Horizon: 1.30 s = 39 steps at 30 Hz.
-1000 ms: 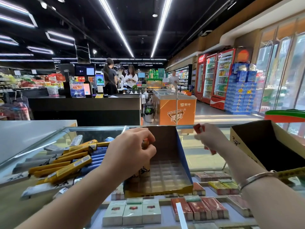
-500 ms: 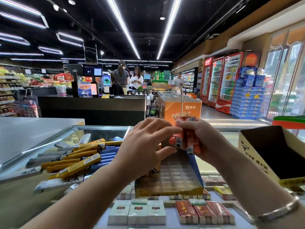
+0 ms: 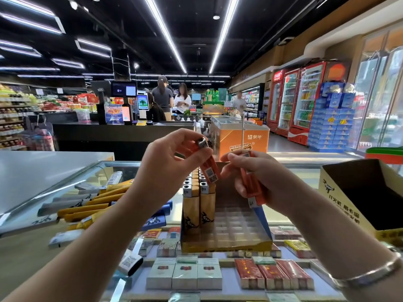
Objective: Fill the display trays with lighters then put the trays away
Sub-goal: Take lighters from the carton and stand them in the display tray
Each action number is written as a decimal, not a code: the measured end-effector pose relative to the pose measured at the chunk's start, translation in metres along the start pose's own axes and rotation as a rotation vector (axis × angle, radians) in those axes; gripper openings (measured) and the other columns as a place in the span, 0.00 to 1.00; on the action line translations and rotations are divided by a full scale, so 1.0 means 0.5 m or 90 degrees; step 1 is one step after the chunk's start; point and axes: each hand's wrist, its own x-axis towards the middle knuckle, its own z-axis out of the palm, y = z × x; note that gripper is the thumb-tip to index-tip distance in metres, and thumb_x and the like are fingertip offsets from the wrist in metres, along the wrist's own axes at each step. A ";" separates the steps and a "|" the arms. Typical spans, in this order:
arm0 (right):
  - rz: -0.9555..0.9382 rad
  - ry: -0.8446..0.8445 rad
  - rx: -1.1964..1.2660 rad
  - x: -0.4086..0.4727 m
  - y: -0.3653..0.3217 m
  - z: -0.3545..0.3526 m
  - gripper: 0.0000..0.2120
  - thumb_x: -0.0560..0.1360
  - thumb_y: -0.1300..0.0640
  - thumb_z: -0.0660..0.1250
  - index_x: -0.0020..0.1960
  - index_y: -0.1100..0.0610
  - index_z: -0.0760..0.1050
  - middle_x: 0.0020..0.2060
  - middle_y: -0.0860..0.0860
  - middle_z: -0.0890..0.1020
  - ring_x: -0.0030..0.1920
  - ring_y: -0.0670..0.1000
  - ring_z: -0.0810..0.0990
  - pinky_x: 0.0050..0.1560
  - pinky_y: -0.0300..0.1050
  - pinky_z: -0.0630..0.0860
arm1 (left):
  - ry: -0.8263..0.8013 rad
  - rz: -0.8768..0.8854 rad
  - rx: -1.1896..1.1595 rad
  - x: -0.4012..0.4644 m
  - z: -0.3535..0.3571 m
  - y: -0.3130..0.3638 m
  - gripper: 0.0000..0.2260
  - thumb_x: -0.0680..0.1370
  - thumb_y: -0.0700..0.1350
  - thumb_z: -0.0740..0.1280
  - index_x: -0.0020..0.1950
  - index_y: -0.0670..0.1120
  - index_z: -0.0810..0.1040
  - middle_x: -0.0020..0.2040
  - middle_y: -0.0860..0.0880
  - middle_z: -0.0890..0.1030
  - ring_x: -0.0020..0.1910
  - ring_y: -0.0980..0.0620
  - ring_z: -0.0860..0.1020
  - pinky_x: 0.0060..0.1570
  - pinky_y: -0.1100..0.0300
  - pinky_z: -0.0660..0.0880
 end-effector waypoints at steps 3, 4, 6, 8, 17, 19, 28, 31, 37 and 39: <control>-0.087 -0.034 -0.146 -0.008 -0.001 0.006 0.05 0.74 0.58 0.65 0.49 0.54 0.78 0.35 0.48 0.83 0.24 0.44 0.74 0.25 0.34 0.71 | -0.001 -0.020 -0.022 -0.001 0.002 -0.004 0.05 0.70 0.48 0.70 0.44 0.54 0.76 0.38 0.57 0.81 0.34 0.58 0.80 0.33 0.67 0.76; -0.119 -0.039 -0.196 -0.010 -0.001 0.011 0.04 0.73 0.58 0.67 0.47 0.52 0.78 0.33 0.47 0.82 0.25 0.43 0.75 0.25 0.33 0.71 | 0.003 -0.027 -0.034 -0.001 0.003 -0.005 0.05 0.71 0.46 0.70 0.44 0.53 0.75 0.38 0.56 0.81 0.34 0.57 0.81 0.32 0.68 0.76; -0.186 -0.031 -0.281 -0.009 0.003 0.021 0.08 0.70 0.59 0.70 0.45 0.47 0.76 0.33 0.47 0.81 0.27 0.41 0.75 0.26 0.32 0.72 | 0.009 -0.038 -0.045 -0.003 0.007 -0.007 0.05 0.71 0.46 0.70 0.44 0.52 0.75 0.37 0.54 0.81 0.32 0.57 0.81 0.31 0.68 0.75; -0.260 -0.006 -0.376 -0.003 0.008 0.029 0.12 0.67 0.59 0.73 0.45 0.45 0.75 0.36 0.47 0.80 0.31 0.40 0.78 0.30 0.31 0.74 | 0.006 -0.052 -0.061 -0.006 0.015 -0.006 0.05 0.72 0.45 0.69 0.44 0.51 0.74 0.37 0.54 0.81 0.32 0.56 0.81 0.30 0.68 0.75; -0.305 0.106 -0.526 0.013 0.026 0.013 0.06 0.69 0.55 0.68 0.44 0.52 0.72 0.31 0.48 0.74 0.29 0.42 0.70 0.31 0.33 0.68 | -0.158 0.011 0.291 -0.012 0.017 -0.019 0.18 0.67 0.63 0.64 0.52 0.55 0.75 0.44 0.61 0.75 0.46 0.61 0.74 0.42 0.66 0.73; -0.260 0.127 -0.493 0.017 0.029 0.006 0.06 0.70 0.58 0.68 0.45 0.53 0.71 0.33 0.50 0.74 0.31 0.43 0.71 0.30 0.30 0.69 | -0.207 0.021 0.387 -0.013 0.014 -0.019 0.16 0.68 0.62 0.63 0.49 0.56 0.78 0.47 0.60 0.73 0.50 0.59 0.70 0.43 0.63 0.69; -0.175 0.093 -0.483 0.028 0.049 0.003 0.04 0.71 0.58 0.67 0.45 0.54 0.73 0.36 0.53 0.77 0.35 0.50 0.76 0.30 0.33 0.72 | -0.202 0.115 0.462 -0.022 0.020 -0.002 0.10 0.70 0.58 0.68 0.45 0.54 0.80 0.43 0.58 0.76 0.45 0.57 0.70 0.38 0.62 0.66; -0.147 0.079 -0.488 0.031 0.053 0.002 0.03 0.71 0.59 0.66 0.44 0.56 0.74 0.34 0.53 0.78 0.36 0.51 0.78 0.35 0.39 0.74 | -0.205 0.121 0.466 -0.023 0.022 -0.001 0.10 0.70 0.59 0.67 0.43 0.55 0.78 0.44 0.59 0.71 0.46 0.58 0.67 0.38 0.63 0.64; -0.131 0.073 -0.469 0.029 0.057 0.004 0.03 0.71 0.59 0.66 0.44 0.57 0.75 0.32 0.50 0.78 0.30 0.42 0.76 0.28 0.28 0.71 | -0.237 0.082 0.413 -0.019 0.022 -0.008 0.09 0.70 0.59 0.65 0.45 0.56 0.78 0.40 0.61 0.76 0.46 0.58 0.71 0.41 0.60 0.71; -0.120 0.065 -0.461 0.028 0.056 0.005 0.02 0.71 0.59 0.66 0.43 0.57 0.74 0.32 0.51 0.78 0.30 0.43 0.76 0.28 0.29 0.71 | -0.216 0.049 0.332 -0.016 0.021 -0.004 0.05 0.71 0.54 0.68 0.45 0.55 0.78 0.40 0.59 0.78 0.44 0.58 0.74 0.42 0.60 0.74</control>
